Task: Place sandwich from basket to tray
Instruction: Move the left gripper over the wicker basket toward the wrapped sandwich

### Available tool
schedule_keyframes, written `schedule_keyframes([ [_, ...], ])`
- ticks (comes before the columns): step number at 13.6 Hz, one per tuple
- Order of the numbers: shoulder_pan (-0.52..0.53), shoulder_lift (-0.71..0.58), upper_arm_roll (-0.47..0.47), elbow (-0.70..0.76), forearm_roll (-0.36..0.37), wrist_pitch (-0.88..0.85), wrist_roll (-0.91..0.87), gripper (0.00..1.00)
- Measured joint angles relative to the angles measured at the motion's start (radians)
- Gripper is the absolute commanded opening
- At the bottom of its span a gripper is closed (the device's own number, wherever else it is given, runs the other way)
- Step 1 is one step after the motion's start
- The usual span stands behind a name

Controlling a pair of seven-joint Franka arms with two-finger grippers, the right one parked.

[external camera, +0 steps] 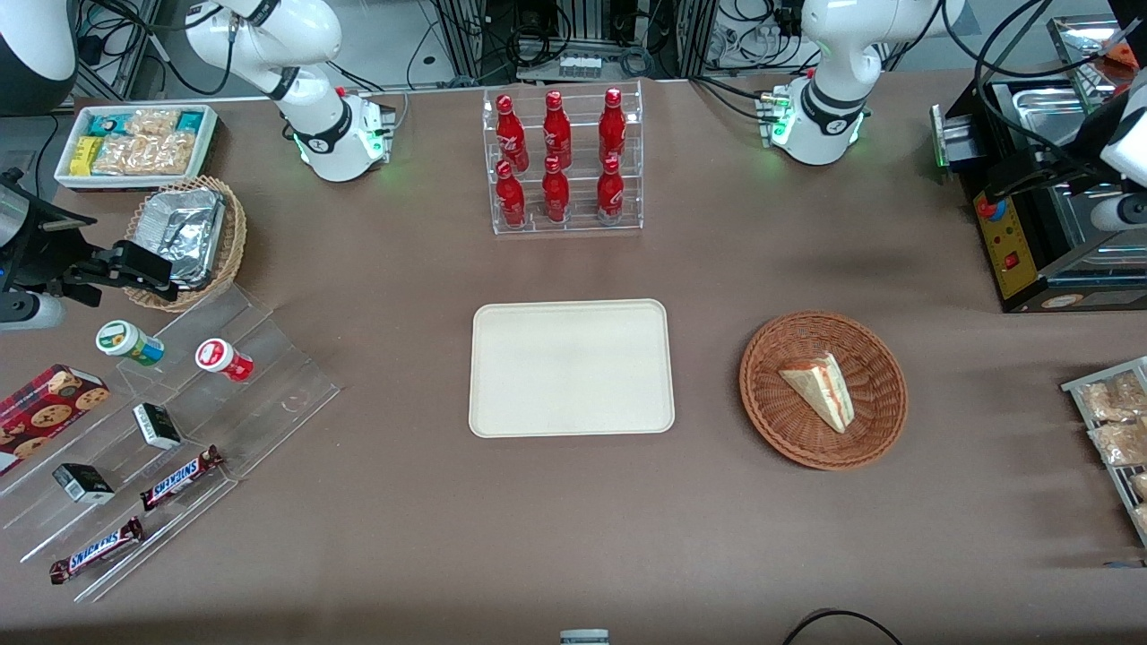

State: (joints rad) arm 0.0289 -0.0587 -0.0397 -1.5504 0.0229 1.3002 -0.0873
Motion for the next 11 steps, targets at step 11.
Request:
schedule_keyframes([
  [11, -0.019, 0.168, 0.000, -0.055, -0.010, 0.244, -0.173, 1.00],
])
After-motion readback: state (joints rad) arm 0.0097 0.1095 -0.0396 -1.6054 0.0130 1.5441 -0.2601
